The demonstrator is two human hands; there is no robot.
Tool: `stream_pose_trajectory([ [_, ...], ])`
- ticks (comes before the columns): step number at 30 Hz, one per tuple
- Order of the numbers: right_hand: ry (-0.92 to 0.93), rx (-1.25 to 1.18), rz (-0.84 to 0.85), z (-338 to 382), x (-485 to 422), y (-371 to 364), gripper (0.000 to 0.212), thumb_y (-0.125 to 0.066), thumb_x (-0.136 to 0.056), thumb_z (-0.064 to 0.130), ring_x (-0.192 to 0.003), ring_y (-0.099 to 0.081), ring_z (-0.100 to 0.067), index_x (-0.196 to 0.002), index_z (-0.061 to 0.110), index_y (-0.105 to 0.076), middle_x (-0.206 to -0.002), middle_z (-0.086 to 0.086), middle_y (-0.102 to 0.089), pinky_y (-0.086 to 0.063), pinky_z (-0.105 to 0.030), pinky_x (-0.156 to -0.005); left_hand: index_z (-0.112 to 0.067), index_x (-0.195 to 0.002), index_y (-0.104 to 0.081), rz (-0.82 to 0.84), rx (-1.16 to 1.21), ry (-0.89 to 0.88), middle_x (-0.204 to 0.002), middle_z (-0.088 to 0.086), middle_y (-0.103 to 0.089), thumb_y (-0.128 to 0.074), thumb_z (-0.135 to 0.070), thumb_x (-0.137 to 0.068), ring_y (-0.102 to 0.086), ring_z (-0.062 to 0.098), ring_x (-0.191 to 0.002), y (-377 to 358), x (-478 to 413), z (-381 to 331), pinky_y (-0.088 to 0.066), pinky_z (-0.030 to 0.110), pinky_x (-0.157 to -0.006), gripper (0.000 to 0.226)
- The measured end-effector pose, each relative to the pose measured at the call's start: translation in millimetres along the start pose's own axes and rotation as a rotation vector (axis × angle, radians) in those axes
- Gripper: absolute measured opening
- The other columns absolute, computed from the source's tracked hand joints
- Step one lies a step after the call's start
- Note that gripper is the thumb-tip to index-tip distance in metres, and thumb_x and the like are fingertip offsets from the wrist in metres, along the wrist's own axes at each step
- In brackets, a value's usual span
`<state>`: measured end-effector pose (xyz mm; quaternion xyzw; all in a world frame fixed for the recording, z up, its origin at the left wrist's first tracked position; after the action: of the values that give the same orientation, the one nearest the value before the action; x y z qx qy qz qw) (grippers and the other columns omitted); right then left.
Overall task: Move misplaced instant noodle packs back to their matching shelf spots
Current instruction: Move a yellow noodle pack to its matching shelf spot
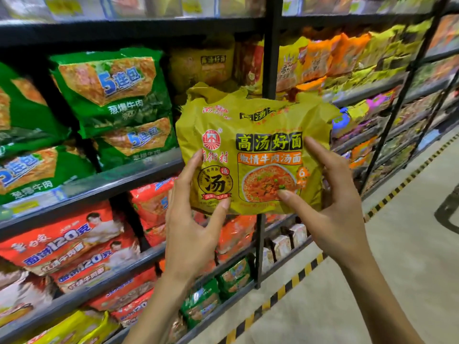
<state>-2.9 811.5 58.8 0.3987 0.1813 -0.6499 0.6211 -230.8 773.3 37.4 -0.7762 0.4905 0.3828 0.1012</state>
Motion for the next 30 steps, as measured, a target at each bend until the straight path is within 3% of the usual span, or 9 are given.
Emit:
stream_pose_trajectory([
  [4,0.086,-0.07,0.07,-35,-61,-4,0.079,-0.081,-0.082,0.012,-0.136,-0.044,-0.008,-0.146,0.033,-0.04,-0.138,0.011,-0.046,-0.037,-0.029,-0.113,-0.042,-0.153,-0.033,-0.121,-0.071,-0.043,-0.155,-0.019,-0.042,-0.074,-0.016,-0.086,-0.046,0.018,-0.141,-25,-42,9,-0.046,0.053,-0.108,0.082],
  [9,0.161,-0.171,0.149,-78,-136,-8,0.079,-0.08,-0.083,0.012,-0.14,-0.04,-0.007,-0.148,0.029,-0.038,-0.144,0.016,-0.043,-0.037,-0.039,-0.116,-0.033,-0.155,-0.032,-0.215,-0.163,-0.019,-0.158,-0.02,-0.037,-0.075,-0.007,-0.089,-0.037,0.008,-0.147,-59,-91,17,-0.038,0.044,-0.117,0.083],
  [12,0.209,-0.195,0.18,-98,-173,-13,0.08,-0.08,-0.083,0.012,-0.139,-0.038,0.0,-0.149,0.026,-0.037,-0.143,0.017,-0.041,-0.034,-0.03,-0.116,-0.031,-0.156,-0.03,-0.262,-0.206,-0.034,-0.16,-0.017,-0.035,-0.073,-0.007,-0.091,-0.036,0.011,-0.149,-74,-114,19,-0.038,0.051,-0.117,0.081],
  [16,0.274,-0.244,0.202,-116,-208,-27,0.079,-0.081,-0.082,0.01,-0.138,-0.039,-0.001,-0.149,0.018,-0.038,-0.144,0.008,-0.044,-0.032,-0.02,-0.113,-0.029,-0.156,-0.029,-0.33,-0.25,-0.073,-0.161,-0.011,-0.035,-0.072,-0.004,-0.092,-0.034,0.013,-0.15,-83,-138,31,-0.035,0.051,-0.119,0.081],
  [20,0.328,-0.266,0.218,-127,-232,-42,0.08,-0.082,-0.081,0.01,-0.136,-0.039,0.003,-0.149,0.011,-0.039,-0.143,0.004,-0.045,-0.032,-0.017,-0.112,-0.031,-0.154,-0.027,-0.394,-0.306,-0.096,-0.16,-0.018,-0.032,-0.072,-0.002,-0.091,-0.032,0.009,-0.15,-85,-151,42,-0.031,0.04,-0.123,0.082],
  [25,0.414,-0.274,0.172,-133,-260,-64,0.08,-0.082,-0.081,0.007,-0.138,-0.041,-0.004,-0.148,0.011,-0.039,-0.143,0.002,-0.044,-0.033,-0.021,-0.114,-0.031,-0.154,-0.025,-0.438,-0.372,-0.147,-0.159,-0.021,-0.029,-0.072,0.0,-0.091,-0.031,0.009,-0.151,-82,-175,55,-0.03,0.041,-0.123,0.084],
  [28,0.414,-0.289,0.162,-142,-272,-81,0.08,-0.082,-0.08,0.003,-0.138,-0.043,-0.012,-0.147,0.013,-0.04,-0.141,0.0,-0.045,-0.036,-0.028,-0.115,-0.021,-0.155,-0.027,-0.465,-0.408,-0.165,-0.159,-0.011,-0.031,-0.071,0.003,-0.09,-0.032,0.012,-0.15,-78,-190,69,-0.028,0.024,-0.121,0.082],
  [30,0.413,-0.299,0.155,-151,-278,-88,0.083,-0.081,-0.077,-0.002,-0.136,-0.044,-0.011,-0.146,0.016,-0.04,-0.139,0.003,-0.044,-0.039,-0.031,-0.114,-0.023,-0.156,-0.027,-0.475,-0.399,-0.177,-0.159,-0.02,-0.029,-0.07,0.001,-0.09,-0.03,0.014,-0.151,-77,-196,77,-0.025,0.025,-0.124,0.082],
])
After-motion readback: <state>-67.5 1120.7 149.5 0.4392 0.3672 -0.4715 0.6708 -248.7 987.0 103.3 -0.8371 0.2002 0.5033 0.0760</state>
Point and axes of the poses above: each hand's wrist, its own x-axis away from the middle knuckle, its own y-axis out of the back of the hand, z = x × y, the point moved 10 cm from there along -x, towards the middle knuckle
